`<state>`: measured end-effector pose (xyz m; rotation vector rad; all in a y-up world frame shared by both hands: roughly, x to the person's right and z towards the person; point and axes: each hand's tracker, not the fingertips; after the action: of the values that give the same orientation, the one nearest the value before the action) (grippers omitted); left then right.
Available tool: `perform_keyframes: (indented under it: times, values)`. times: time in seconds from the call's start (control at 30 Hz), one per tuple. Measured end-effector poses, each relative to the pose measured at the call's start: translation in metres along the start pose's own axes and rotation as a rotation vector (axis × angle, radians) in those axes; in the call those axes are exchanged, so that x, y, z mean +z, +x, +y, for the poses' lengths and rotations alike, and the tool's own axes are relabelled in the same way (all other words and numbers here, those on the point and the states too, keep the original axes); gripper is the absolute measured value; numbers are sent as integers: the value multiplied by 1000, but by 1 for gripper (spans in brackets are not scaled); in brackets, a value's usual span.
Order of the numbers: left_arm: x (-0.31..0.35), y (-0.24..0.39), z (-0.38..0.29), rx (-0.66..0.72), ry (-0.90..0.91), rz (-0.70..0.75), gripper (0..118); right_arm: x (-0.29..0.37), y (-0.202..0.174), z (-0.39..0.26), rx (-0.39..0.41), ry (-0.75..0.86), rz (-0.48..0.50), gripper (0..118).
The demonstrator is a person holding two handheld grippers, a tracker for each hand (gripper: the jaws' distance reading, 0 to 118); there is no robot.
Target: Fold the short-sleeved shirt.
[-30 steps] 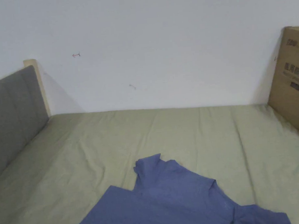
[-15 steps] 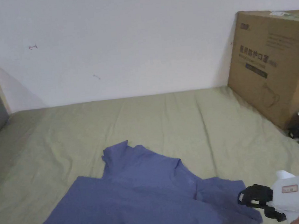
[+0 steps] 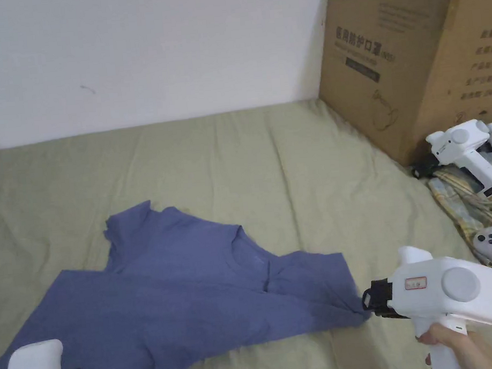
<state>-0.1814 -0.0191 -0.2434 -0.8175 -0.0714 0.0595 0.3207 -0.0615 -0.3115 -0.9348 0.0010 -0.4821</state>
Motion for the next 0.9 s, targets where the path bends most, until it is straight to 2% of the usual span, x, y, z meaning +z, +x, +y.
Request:
perform_keyframes:
  times: [0.07, 0.1, 0.2, 0.33, 0.37, 0.43, 0.47, 0.5, 0.53, 0.57, 0.67, 0.73, 0.9]
  values:
    - [-7, 7, 5, -2, -15, -20, 0, -7, -5, 15, 40, 1, -24, 74]
    - [-10, 10, 7, -7, -19, -27, 0, -14, -6, 20, 62, -6, -41, 78]
    - [-20, 16, 14, -30, -34, -24, 0, -36, -8, 33, 89, -33, -74, 78]
    - [-31, 18, 20, -22, -54, -38, 0, -74, -3, 34, 111, -173, -101, 78]
    - [-34, 18, 20, -17, -60, -37, 0, -82, -2, 32, 120, -204, -106, 77]
    - [-38, 17, 22, -13, -73, -36, 0, -80, -6, 29, 144, -152, -169, 57]
    - [-39, 16, 21, -12, -77, -36, 0, -74, -10, 28, 181, -139, -172, 38]
    - [-40, 16, 21, -10, -80, -34, 0, -70, -11, 29, 178, -135, -133, 3]
    - [-41, 15, 21, -8, -84, -33, 0, -67, -14, 30, 164, -133, -112, 3]
    - [-42, 14, 21, -10, -89, -33, 0, -66, -18, 32, 187, -127, -145, 3]
    - [-42, 9, 19, -9, -95, -17, 0, -58, -23, 37, 182, -132, -148, 3]
    - [-42, 3, 19, 4, -95, -18, 0, -52, -25, 42, 112, -112, -78, 3]
    - [-41, -14, 30, 44, -71, 2, 0, -42, -47, 51, 191, -80, -107, 3]
